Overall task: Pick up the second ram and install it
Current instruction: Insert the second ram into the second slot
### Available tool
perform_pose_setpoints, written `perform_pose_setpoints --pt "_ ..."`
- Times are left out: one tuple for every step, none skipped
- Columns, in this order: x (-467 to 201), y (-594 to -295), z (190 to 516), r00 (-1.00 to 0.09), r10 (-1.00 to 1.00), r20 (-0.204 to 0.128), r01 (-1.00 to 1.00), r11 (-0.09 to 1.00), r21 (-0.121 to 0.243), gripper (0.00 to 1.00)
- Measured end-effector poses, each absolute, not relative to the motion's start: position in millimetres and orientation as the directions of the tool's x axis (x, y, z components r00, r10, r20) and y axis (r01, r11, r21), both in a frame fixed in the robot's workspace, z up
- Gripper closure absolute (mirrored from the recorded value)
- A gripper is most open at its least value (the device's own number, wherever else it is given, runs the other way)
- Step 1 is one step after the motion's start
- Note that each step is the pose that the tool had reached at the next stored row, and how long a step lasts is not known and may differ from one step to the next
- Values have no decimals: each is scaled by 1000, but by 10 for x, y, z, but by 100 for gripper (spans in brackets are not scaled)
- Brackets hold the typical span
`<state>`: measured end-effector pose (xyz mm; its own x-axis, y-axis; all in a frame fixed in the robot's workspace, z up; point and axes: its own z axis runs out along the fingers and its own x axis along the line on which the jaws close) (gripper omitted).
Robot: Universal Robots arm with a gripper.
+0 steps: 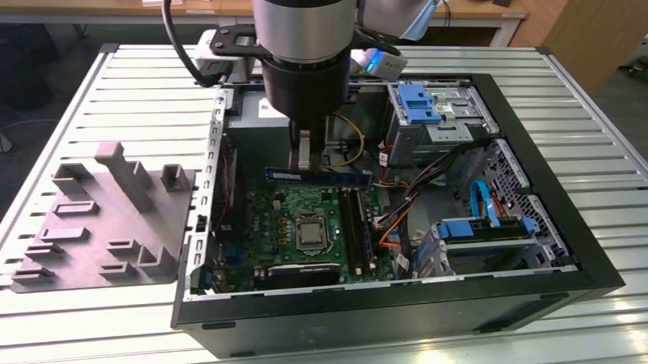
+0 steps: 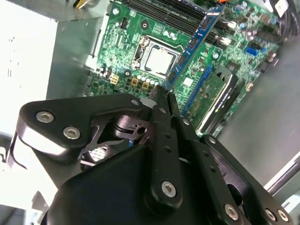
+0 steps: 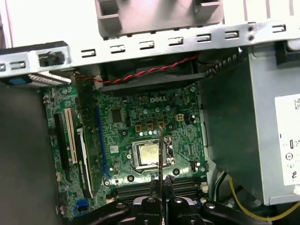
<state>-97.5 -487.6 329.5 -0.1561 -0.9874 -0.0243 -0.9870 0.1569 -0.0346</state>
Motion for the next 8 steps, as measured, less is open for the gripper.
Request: perform_pose_setpoints --pt "-975 -4876 3293 -174 -984 -24 -984 175 -35 87" --pt "-975 -4876 3291 -193 -981 -24 -980 194 -35 87" --pt "-975 -4876 3289 -211 -977 -24 -977 212 -35 87" --pt "-975 -4876 3287 -228 -973 -24 -973 229 -35 87" --pt "-975 -4876 3285 -246 -969 -24 -969 246 -35 87" --pt "-975 -4876 3282 -263 -964 -24 -964 264 -35 87" --pt "-975 -4876 3280 -280 -960 -24 -959 281 -35 87" --pt "-975 -4876 3278 -298 -954 -24 -954 298 -35 87"
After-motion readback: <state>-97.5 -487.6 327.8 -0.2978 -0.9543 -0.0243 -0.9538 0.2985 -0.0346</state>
